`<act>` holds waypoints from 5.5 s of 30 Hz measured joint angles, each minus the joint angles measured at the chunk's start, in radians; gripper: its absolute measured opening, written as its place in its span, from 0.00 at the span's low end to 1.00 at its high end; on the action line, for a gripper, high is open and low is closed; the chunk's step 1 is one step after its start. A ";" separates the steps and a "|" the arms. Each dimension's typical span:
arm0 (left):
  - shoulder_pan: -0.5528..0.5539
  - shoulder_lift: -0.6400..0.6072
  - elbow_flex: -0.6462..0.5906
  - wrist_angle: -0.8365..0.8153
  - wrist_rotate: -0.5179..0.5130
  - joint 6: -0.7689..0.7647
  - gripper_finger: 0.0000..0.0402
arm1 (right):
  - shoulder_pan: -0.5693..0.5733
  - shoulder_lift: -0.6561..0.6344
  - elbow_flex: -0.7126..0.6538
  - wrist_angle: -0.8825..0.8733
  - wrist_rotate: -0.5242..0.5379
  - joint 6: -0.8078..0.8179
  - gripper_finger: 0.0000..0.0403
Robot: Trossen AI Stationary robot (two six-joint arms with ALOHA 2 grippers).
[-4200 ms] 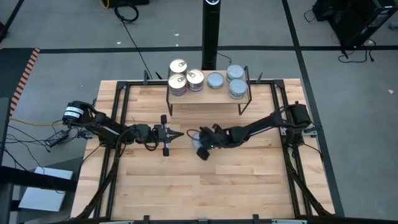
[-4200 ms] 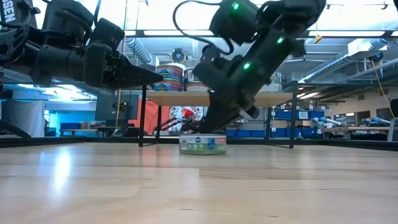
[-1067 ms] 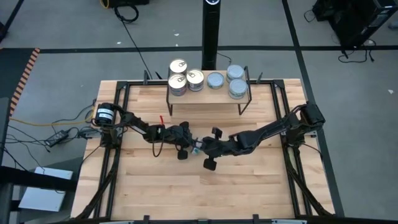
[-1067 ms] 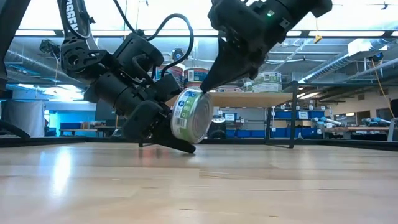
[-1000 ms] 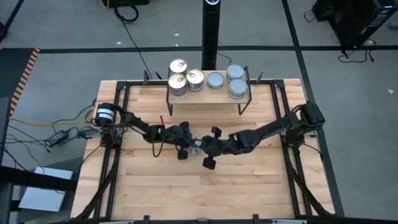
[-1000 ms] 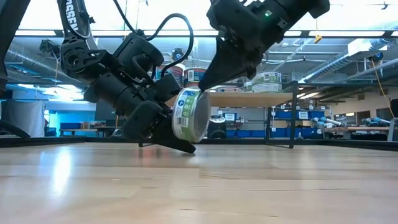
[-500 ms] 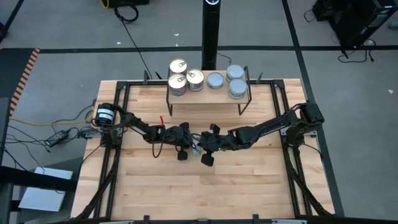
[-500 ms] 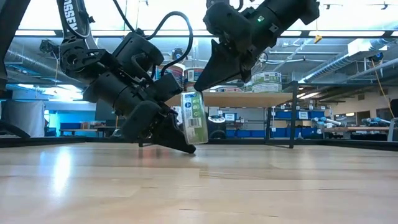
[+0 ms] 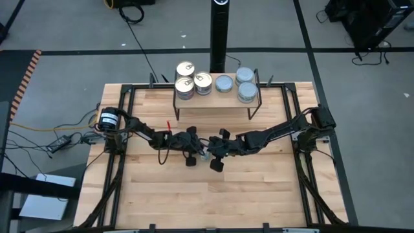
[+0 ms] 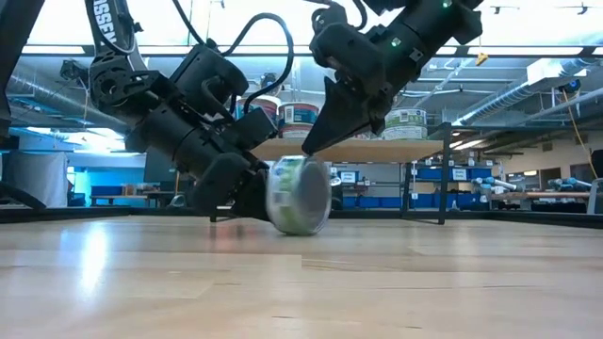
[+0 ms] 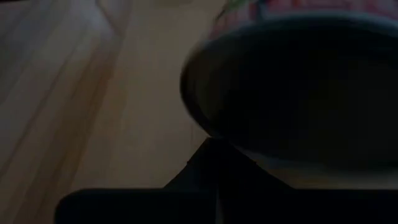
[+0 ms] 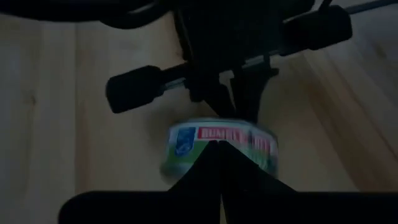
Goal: Stack canned seafood by type on shelf
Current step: Stack the green tuna can on the left green tuna can on the shelf
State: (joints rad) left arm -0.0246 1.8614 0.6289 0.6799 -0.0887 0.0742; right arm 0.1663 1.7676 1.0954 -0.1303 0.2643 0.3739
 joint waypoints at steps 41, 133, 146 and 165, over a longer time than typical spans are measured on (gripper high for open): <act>0.002 -0.009 -0.002 -0.086 -0.139 0.090 0.01 | 0.001 -0.003 0.101 -0.193 -0.023 -0.215 0.48; 0.005 -0.006 -0.005 -0.073 -0.116 0.103 0.01 | -0.121 0.012 0.101 -0.290 -0.247 -0.374 0.43; 0.001 -0.005 -0.005 -0.054 -0.176 0.108 0.01 | -0.102 0.008 0.101 -0.306 -0.222 -0.378 0.38; 0.004 -0.030 -0.054 0.100 0.029 0.099 0.01 | 0.023 -0.053 0.439 -0.729 0.522 -0.508 0.37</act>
State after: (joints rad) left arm -0.0204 1.8317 0.5747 0.7803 -0.0601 0.1730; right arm 0.1890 1.7149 1.5339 -0.8595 0.7860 -0.1345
